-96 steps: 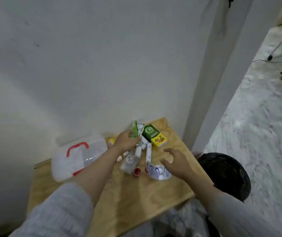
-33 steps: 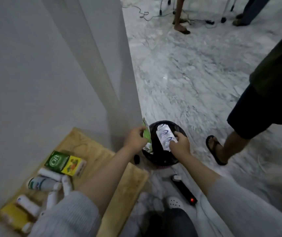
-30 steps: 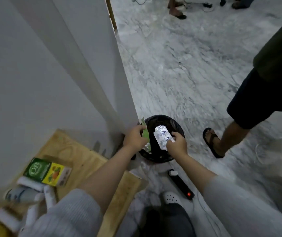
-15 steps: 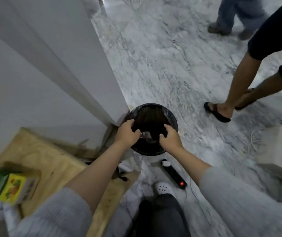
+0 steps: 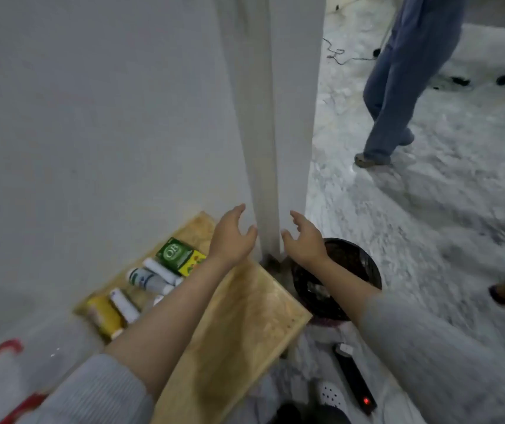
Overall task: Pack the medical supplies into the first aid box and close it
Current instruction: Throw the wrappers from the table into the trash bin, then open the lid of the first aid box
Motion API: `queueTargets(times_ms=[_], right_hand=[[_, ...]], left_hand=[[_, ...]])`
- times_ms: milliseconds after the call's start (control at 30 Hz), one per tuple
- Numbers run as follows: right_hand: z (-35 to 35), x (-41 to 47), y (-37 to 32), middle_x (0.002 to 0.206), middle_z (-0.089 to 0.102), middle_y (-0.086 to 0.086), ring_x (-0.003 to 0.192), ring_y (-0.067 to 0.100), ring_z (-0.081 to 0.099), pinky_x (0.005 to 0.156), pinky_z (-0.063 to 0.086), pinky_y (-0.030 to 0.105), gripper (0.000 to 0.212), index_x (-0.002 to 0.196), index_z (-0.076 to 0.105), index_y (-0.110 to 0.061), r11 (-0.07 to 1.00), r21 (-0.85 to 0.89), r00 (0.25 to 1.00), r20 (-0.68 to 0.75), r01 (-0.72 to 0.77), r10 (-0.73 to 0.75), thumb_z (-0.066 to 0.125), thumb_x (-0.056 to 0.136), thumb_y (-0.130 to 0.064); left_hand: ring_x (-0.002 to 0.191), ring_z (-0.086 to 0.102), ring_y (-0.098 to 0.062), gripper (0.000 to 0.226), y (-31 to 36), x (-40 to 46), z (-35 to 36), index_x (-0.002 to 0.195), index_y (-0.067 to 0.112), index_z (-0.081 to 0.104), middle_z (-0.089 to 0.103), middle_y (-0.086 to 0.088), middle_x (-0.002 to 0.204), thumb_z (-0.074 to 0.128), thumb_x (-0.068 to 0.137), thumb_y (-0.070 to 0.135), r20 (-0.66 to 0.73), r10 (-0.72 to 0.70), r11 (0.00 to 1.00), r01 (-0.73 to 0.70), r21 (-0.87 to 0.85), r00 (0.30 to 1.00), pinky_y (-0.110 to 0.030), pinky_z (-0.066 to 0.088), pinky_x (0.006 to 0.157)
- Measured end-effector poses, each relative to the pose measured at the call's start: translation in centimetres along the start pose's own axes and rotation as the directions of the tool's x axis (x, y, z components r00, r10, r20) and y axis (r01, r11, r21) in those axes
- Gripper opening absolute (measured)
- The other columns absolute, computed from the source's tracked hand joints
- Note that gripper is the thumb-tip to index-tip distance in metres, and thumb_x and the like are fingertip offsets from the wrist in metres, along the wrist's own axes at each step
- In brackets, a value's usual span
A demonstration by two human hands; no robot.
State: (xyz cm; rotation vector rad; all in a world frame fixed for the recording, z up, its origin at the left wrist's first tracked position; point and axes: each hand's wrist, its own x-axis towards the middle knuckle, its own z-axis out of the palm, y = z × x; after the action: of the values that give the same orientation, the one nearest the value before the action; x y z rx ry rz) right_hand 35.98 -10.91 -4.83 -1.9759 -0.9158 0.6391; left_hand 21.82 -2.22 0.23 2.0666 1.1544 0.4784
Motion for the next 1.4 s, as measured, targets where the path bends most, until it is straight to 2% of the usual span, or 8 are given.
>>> queueTargets(times_ms=[300, 467, 633, 833, 900, 1033, 1200, 1400], right_hand=[[11.9, -5.0, -13.6, 0.142, 0.047, 0.008, 0.129, 0.025, 0.045, 0.105, 0.039, 0.037, 0.054, 0.139, 0.040, -0.015, 0.923, 0.033, 0.899, 0.216, 0.382, -0.380, 0.056, 0.088, -0.023], [18.8, -9.9, -16.6, 0.138, 0.052, 0.004, 0.127, 0.021, 0.047, 0.105, 0.040, 0.038, 0.049, 0.136, 0.045, -0.019, 0.801, 0.125, 0.736, 0.332, 0.586, -0.590, 0.057, 0.088, -0.023], [24.3, -14.6, -16.6, 0.134, 0.056, 0.006, 0.127, 0.022, 0.047, 0.107, 0.037, 0.039, 0.044, 0.130, 0.053, -0.015, 0.594, 0.205, 0.492, 0.390, 0.778, -0.778, 0.060, 0.086, -0.018], [29.3, -17.6, -14.4, 0.141, 0.050, 0.005, 0.133, 0.025, 0.039, 0.110, 0.031, 0.039, 0.043, 0.126, 0.058, -0.025, 0.383, 0.213, 0.275, 0.405, 0.899, -0.872, 0.063, 0.083, -0.027], [30.5, -17.6, -13.4, 0.142, 0.048, 0.003, 0.137, 0.026, 0.033, 0.111, 0.029, 0.041, 0.043, 0.124, 0.058, -0.027, 0.322, 0.205, 0.225, 0.386, 0.924, -0.894, 0.064, 0.081, -0.030], [32.0, -17.0, -12.2, 0.144, 0.046, 0.001, 0.138, 0.026, 0.029, 0.110, 0.032, 0.045, 0.053, 0.125, 0.055, -0.030, 0.253, 0.186, 0.183, 0.327, 0.949, -0.927, 0.069, 0.075, -0.040], [32.2, -17.2, -12.0, 0.143, 0.047, 0.005, 0.137, 0.029, 0.031, 0.110, 0.031, 0.046, 0.059, 0.124, 0.057, -0.026, 0.220, 0.126, 0.172, 0.309, 0.967, -0.935, 0.076, 0.070, -0.039], [32.5, -16.9, -12.3, 0.141, 0.050, 0.006, 0.134, 0.032, 0.037, 0.107, 0.034, 0.044, 0.057, 0.123, 0.059, -0.024, 0.185, 0.074, 0.156, 0.295, 0.980, -0.943, 0.076, 0.071, -0.038]], left_hand=[[0.132, 0.043, -0.022, 0.056, -7.8, -10.4, -16.8, 0.141, 0.015, 0.041, 0.043, -0.005, 0.146, 0.059, 0.090, 0.028, -0.409, -0.116, 0.992, 0.090, -0.084, 0.905, -0.042, 0.037, 0.106], [0.128, 0.046, -0.022, 0.051, -14.4, -17.8, -20.8, 0.137, 0.015, 0.046, 0.048, -0.005, 0.142, 0.059, 0.089, 0.026, -0.583, -0.200, 0.980, 0.169, -0.108, 0.788, -0.039, 0.038, 0.106], [0.128, 0.048, -0.023, 0.037, -20.2, -24.3, -21.8, 0.123, 0.022, 0.059, 0.056, 0.000, 0.136, 0.060, 0.087, 0.029, -0.716, -0.221, 0.963, 0.266, -0.050, 0.663, -0.058, 0.025, 0.111], [0.137, 0.036, -0.023, 0.029, -26.6, -29.4, -20.5, 0.113, 0.037, 0.062, 0.050, 0.006, 0.141, 0.060, 0.084, 0.035, -0.767, -0.156, 0.955, 0.294, 0.044, 0.622, -0.065, 0.012, 0.111], [0.139, 0.033, -0.020, 0.031, -28.3, -30.0, -19.7, 0.112, 0.047, 0.056, 0.041, 0.015, 0.143, 0.062, 0.087, 0.031, -0.775, -0.127, 0.973, 0.231, 0.025, 0.618, -0.063, 0.021, 0.110], [0.137, 0.033, -0.014, 0.036, -29.7, -29.7, -18.8, 0.115, 0.048, 0.054, 0.035, 0.022, 0.142, 0.060, 0.089, 0.025, -0.814, -0.070, 0.997, 0.069, -0.037, 0.576, -0.055, 0.039, 0.104], [0.138, 0.031, -0.018, 0.032, -30.2, -29.6, -18.3, 0.120, 0.035, 0.058, 0.036, 0.015, 0.145, 0.058, 0.091, 0.023, -0.822, -0.049, 0.999, 0.033, -0.036, 0.568, -0.057, 0.040, 0.103], [0.138, 0.030, -0.018, 0.031, -30.0, -29.6, -18.7, 0.119, 0.041, 0.055, 0.036, 0.011, 0.148, 0.056, 0.091, 0.027, -0.806, -0.071, 0.997, 0.053, -0.048, 0.588, -0.055, 0.038, 0.105]])
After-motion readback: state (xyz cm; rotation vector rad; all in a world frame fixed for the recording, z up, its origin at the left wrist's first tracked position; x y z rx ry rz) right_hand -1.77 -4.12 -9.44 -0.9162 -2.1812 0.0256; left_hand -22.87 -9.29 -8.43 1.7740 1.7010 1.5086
